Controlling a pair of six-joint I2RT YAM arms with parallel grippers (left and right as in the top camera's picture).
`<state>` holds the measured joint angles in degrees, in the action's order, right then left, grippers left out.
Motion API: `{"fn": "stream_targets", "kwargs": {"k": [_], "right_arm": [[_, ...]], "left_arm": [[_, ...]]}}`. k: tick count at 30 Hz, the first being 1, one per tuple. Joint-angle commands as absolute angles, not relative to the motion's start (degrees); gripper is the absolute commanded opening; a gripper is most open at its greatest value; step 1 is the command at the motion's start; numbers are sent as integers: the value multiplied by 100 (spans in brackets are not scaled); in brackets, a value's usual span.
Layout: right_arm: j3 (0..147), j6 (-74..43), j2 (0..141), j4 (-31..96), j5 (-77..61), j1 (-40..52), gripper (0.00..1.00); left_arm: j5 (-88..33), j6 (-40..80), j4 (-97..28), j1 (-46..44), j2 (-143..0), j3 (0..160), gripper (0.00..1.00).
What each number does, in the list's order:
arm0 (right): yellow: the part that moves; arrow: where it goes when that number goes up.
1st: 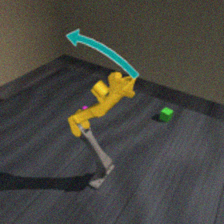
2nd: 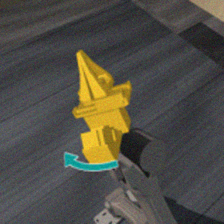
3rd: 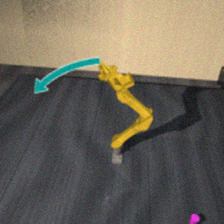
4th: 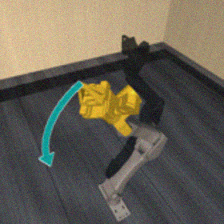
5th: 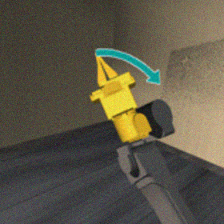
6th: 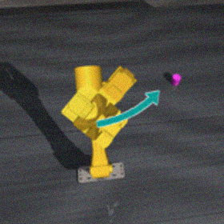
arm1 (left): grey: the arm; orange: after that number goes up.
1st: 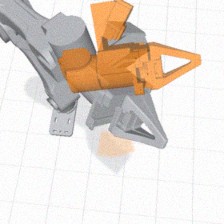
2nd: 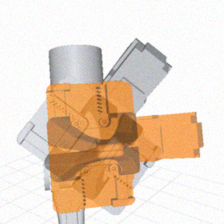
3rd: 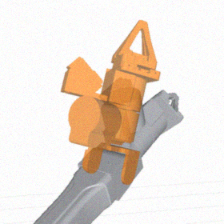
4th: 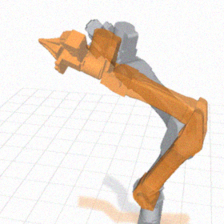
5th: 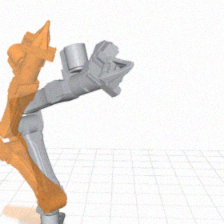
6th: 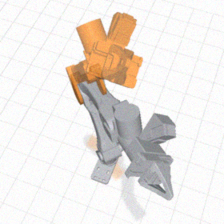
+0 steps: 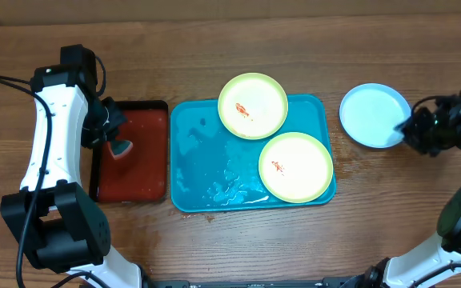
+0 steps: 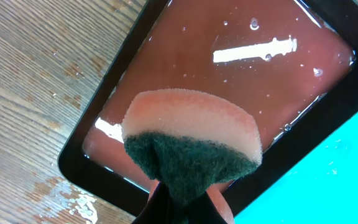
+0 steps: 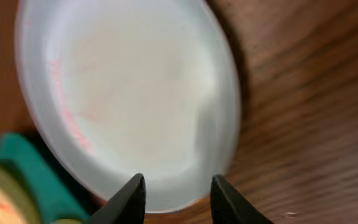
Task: Clean dirty plates on tray and stack at the side
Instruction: 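Move the right gripper to the upper yellow-rimmed plate's rim and grip it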
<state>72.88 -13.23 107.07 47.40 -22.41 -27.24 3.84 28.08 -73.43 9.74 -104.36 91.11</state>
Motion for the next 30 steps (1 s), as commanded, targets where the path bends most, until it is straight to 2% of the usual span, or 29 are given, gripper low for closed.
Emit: {"fn": "stream_targets", "kwargs": {"k": [1,4,8,13,20,30], "right_arm": [[7894,-1197,10285,4858,-3420,-2375,44],[8049,-961,10151,4727,-3417,-1859,47],[8064,-220,10171,4226,-3304,-945,59],[8062,45,10582,3767,-1640,510,67],[8062,-497,11161,3350,-344,1431,67],[8062,-491,11655,2941,-917,1610,59]], "left_arm": [[331,2674,-7321,967,-10265,9076,4],[333,2676,-7319,967,-10265,9076,4],[333,2676,-7279,967,-10265,9076,4],[331,2676,-7279,967,-10265,9074,4],[333,2655,-7282,967,-10265,9074,4],[333,2655,-7223,967,-10265,9074,4]]}}
